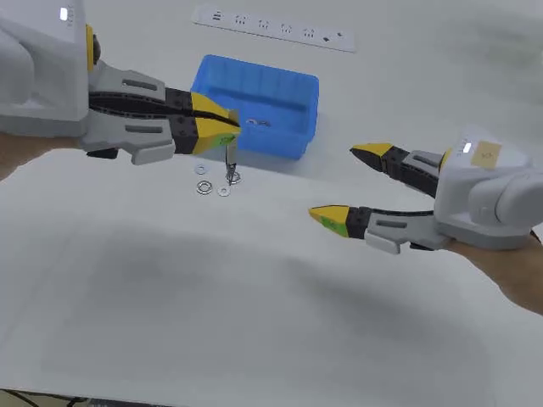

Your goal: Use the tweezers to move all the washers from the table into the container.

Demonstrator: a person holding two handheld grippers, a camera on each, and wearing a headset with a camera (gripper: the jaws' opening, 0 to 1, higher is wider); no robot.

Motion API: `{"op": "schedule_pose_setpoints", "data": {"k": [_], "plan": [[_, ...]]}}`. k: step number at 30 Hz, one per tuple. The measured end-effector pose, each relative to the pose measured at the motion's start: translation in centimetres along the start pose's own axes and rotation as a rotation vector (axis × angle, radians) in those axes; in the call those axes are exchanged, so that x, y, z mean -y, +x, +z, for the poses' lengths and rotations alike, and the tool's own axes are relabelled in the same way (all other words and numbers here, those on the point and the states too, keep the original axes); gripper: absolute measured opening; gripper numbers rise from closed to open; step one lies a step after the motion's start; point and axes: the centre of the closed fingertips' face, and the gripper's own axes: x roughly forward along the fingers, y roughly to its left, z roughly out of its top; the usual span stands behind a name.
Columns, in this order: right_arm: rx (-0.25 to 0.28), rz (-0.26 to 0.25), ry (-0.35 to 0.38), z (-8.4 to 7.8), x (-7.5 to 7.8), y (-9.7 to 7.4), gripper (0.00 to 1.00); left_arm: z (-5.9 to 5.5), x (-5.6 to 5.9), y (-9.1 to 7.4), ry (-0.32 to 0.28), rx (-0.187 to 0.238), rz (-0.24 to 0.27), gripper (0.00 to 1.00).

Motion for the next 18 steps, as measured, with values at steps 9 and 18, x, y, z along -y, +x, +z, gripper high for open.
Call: {"op": "schedule_pose_setpoints", "data": {"k": [9, 18], "plan": [[-0.036, 0.008, 0.045, -1.9, -1.4, 0.1, 0.90, -1.2, -0.1, -0.3, -0.025, -0.011, -0.005, 0.05], [-0.057, 0.009, 0.087, -2.5, -1.5, 0.2, 1.00, -1.3, -0.5, -0.6, -0.049, 0.005, -0.007, 0.05]]}}
